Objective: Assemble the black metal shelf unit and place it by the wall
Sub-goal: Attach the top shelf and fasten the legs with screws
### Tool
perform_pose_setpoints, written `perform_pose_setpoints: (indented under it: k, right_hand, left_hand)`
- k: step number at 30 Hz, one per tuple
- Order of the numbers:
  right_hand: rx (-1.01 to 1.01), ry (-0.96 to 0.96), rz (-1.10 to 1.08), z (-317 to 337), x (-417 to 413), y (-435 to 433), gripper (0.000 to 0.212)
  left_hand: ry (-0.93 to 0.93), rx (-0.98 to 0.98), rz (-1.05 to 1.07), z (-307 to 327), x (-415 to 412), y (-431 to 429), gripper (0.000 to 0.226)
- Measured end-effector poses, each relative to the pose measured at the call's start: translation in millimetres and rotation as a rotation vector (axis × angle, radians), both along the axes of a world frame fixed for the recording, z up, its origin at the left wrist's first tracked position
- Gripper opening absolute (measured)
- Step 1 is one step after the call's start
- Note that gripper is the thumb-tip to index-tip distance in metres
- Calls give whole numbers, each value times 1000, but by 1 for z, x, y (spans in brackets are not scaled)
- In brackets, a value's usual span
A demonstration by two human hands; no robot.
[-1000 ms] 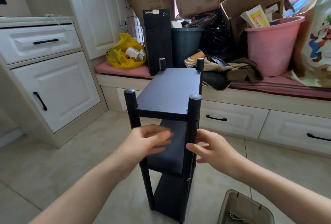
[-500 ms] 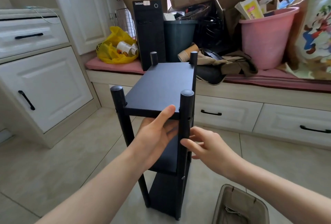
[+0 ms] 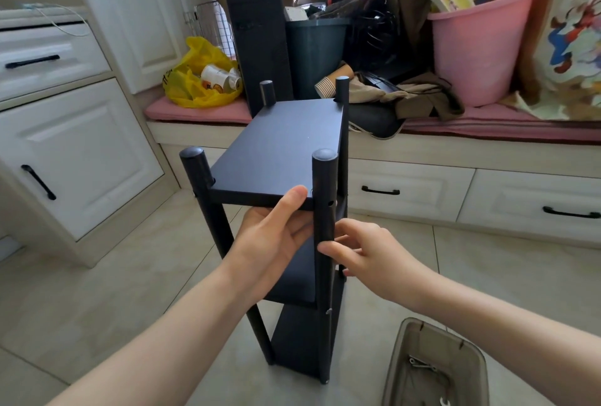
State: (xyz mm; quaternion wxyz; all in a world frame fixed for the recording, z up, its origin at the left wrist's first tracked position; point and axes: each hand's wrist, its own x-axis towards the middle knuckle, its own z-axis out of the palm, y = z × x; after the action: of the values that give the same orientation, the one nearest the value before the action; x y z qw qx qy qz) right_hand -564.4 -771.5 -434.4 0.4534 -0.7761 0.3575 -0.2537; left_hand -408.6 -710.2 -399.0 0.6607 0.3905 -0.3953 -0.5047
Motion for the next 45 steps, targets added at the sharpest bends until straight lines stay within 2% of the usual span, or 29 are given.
perform_pose_setpoints:
  k: [4,11,14,16,18,20,23,26,29,30,33,36,38,45]
  right_hand:
    - [-4,-21,-26,-3,0,0,8]
    - [96,-135,-22,-4,-7,0,3]
    - [94,-119,0,-6,-21,3,8]
    - [102,-78,-26,-12,-32,1,9]
    - [131,5,-67,-29,-42,-5,10]
    - [179,172,-84,-56,-51,-13,15]
    - [274,456,-75,-106,-59,-24,25]
    - [359,609,-116,-152,-65,-26,26]
    - [465,737,-177,-199,-73,-14,29]
    - [525,761,-205,-212,-76,-7,34]
    - [653,775,-293,-242,-75,11,70]
    - [649,742,-369,-261,-66,21,93]
    - [646,711,-386,-270,-59,27,96]
    - [619,659,-304,-282,-43,45,87]
  left_hand:
    - [-13,-22,-26,0,3,-1,30]
    - [-8,-10,-5,2,-5,-3,26]
    - [21,23,3,1,-10,-3,45]
    - [36,40,2,0,-12,-4,54]
    - [38,32,-20,-1,-12,-5,45]
    - [19,25,-44,-2,-12,-6,37]
    - [7,30,-57,-5,-12,-7,43]
    - [4,14,-67,-6,-9,-8,33]
    - [10,8,-59,-7,-6,-7,34]
    - [11,10,-56,-8,-5,-6,33]
    - [9,3,-62,-8,-4,-5,28]
    - [5,1,-67,-8,-5,-5,27]
    - [7,6,-70,-9,-5,-5,27]
    - [-18,-4,-88,-9,-3,-6,22]
